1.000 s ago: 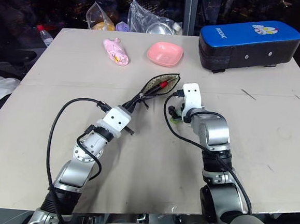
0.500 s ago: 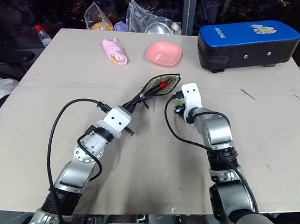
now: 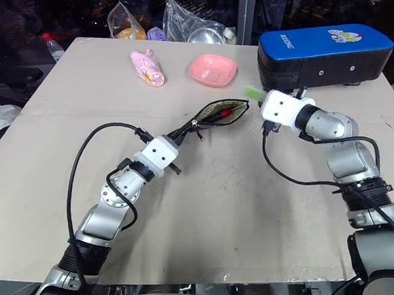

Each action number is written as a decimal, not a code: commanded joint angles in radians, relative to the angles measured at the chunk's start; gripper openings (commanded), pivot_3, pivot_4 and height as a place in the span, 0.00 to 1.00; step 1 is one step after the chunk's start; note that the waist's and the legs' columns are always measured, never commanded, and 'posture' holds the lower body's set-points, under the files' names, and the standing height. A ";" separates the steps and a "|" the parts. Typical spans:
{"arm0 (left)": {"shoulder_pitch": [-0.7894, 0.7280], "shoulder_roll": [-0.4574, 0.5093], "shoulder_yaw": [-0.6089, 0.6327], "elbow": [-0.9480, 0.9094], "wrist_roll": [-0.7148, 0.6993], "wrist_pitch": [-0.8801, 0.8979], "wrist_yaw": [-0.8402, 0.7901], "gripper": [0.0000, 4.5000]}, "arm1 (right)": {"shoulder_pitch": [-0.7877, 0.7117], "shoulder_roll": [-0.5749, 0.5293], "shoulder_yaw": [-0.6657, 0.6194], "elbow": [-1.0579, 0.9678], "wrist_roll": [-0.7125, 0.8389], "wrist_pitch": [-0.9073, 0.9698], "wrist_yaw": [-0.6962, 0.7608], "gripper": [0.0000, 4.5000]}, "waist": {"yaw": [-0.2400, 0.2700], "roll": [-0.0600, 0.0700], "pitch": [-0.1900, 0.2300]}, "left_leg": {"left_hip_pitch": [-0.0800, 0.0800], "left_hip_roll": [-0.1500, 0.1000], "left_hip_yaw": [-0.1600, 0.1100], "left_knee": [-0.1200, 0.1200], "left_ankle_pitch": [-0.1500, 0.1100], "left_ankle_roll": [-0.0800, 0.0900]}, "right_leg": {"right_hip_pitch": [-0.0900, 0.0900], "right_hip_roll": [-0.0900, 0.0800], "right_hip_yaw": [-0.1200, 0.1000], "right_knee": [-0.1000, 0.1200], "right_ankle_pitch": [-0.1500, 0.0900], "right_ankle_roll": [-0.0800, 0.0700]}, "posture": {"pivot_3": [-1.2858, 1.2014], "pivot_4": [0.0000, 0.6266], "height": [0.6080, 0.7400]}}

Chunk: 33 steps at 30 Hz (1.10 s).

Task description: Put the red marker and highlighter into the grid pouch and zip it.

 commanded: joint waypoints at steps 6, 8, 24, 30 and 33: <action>-0.033 0.015 -0.004 0.016 -0.021 -0.046 -0.016 0.00 | -0.169 -0.037 0.079 0.148 -0.141 -0.429 0.103 0.17 | 0.007 0.000 0.000 | 0.000 0.000 0.003 0.002 0.000 0.000 | 0.000 -0.002 0.000 0.000 0.000 0.000 | 0.52 0.24 0.83; -0.038 0.016 -0.008 0.019 -0.018 -0.049 -0.018 0.00 | -0.200 -0.013 0.105 0.183 -0.185 -0.487 0.094 0.17 | 0.009 0.000 0.000 | 0.000 0.000 0.003 0.002 0.000 0.000 | 0.000 -0.001 0.000 0.000 0.000 0.000 | 0.52 0.24 0.83; -0.022 0.022 -0.050 -0.006 0.007 -0.074 -0.029 0.00 | -0.315 0.226 0.211 0.382 -0.354 -0.587 0.033 0.17 | 0.025 0.001 0.000 | 0.000 0.000 0.005 0.003 0.000 0.000 | 0.000 -0.002 0.000 0.001 0.000 0.000 | 0.52 0.24 0.83; -0.014 0.013 -0.050 -0.004 0.003 -0.065 -0.018 0.00 | -0.296 0.251 0.137 0.373 -0.177 -0.435 0.176 0.65 | 0.025 0.001 0.000 | 0.000 0.000 0.005 0.004 0.000 0.000 | 0.000 -0.001 0.000 0.002 0.000 0.000 | 0.52 0.24 0.83; -0.016 0.010 -0.046 0.003 -0.001 -0.063 -0.013 0.00 | -0.298 0.225 0.072 0.350 -0.081 -0.354 0.227 0.89 | 0.028 0.001 0.000 | -0.001 0.000 0.004 0.004 0.000 0.000 | 0.000 -0.001 0.000 0.002 0.000 0.000 | 0.52 0.24 0.83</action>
